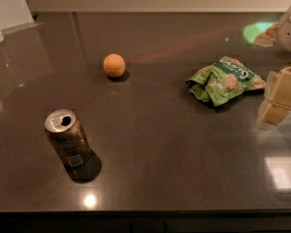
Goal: Pick orange
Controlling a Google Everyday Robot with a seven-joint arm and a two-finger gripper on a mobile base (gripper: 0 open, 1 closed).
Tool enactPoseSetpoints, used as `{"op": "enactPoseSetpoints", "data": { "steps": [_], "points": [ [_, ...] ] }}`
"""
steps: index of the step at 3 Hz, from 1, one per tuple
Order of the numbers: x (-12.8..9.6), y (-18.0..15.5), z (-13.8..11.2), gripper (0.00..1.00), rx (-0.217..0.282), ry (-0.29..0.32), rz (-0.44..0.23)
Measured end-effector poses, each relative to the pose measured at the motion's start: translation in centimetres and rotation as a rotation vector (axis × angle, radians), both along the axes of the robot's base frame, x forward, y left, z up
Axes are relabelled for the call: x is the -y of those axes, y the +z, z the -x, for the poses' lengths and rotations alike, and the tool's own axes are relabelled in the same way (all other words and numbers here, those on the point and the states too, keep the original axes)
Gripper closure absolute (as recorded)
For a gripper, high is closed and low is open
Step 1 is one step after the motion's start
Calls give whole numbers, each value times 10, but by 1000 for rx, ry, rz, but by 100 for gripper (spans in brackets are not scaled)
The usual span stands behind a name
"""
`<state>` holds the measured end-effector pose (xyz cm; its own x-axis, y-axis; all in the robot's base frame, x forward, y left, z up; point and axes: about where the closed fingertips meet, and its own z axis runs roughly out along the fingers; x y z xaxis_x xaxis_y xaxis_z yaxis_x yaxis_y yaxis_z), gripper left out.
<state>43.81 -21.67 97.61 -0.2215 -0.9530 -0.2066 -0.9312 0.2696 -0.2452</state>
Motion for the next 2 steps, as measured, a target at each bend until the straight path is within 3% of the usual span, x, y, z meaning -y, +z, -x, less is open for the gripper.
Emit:
{"op": "enactPoseSetpoints", "data": {
  "steps": [2],
  "points": [
    [-11, 2, -12, 0, 20, 11, -15]
  ]
}}
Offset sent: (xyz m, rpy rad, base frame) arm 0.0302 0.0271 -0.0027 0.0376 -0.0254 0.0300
